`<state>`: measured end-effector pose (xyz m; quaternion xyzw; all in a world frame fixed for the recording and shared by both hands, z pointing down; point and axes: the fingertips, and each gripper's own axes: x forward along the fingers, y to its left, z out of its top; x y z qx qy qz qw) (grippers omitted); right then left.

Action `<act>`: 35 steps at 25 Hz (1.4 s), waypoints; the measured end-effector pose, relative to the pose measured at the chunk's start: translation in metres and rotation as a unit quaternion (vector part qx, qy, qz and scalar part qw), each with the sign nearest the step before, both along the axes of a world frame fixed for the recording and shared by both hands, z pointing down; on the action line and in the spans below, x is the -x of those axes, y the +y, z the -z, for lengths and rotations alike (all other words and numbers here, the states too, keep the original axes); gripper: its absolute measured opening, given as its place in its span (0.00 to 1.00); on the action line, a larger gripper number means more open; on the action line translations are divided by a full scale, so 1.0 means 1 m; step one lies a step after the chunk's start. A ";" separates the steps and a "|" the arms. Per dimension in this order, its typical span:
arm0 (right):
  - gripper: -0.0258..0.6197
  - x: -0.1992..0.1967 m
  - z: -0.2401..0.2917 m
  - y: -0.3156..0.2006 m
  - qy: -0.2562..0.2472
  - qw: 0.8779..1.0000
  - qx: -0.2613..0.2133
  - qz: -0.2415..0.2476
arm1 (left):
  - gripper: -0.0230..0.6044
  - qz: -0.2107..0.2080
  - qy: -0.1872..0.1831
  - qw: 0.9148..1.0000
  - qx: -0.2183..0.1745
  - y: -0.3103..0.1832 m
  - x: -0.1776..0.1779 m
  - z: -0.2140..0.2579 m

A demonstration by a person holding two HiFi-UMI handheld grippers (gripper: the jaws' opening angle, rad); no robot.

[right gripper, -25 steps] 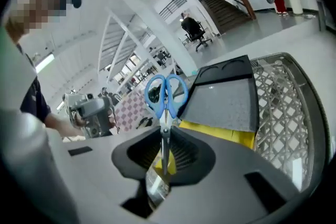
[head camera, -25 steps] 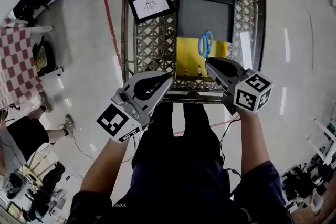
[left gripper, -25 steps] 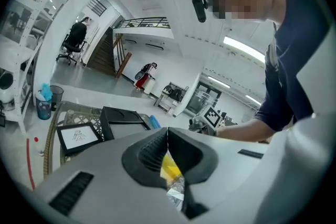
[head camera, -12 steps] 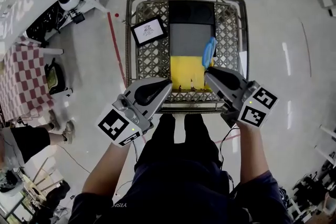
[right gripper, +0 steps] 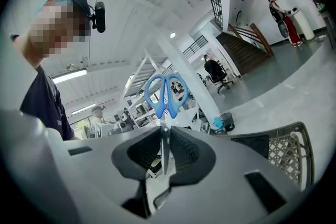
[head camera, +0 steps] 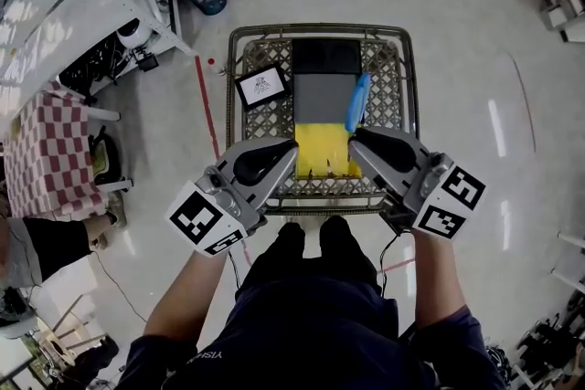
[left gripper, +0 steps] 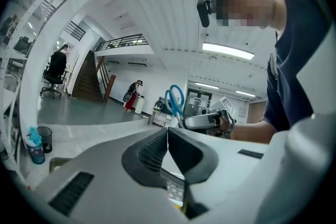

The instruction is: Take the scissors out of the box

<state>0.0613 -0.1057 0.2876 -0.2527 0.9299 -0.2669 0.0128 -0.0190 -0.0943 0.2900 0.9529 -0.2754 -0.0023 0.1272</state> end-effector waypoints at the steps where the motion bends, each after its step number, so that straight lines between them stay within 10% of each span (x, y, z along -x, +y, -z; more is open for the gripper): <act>1: 0.15 0.000 0.007 0.001 0.000 1.000 -0.006 0.001 | 0.08 0.000 0.003 1.000 -0.004 0.000 -0.001 0.006; 35: 0.15 -0.022 0.086 0.017 0.024 0.997 -0.076 -0.011 | 0.08 -0.010 0.030 0.997 -0.070 0.000 -0.034 0.077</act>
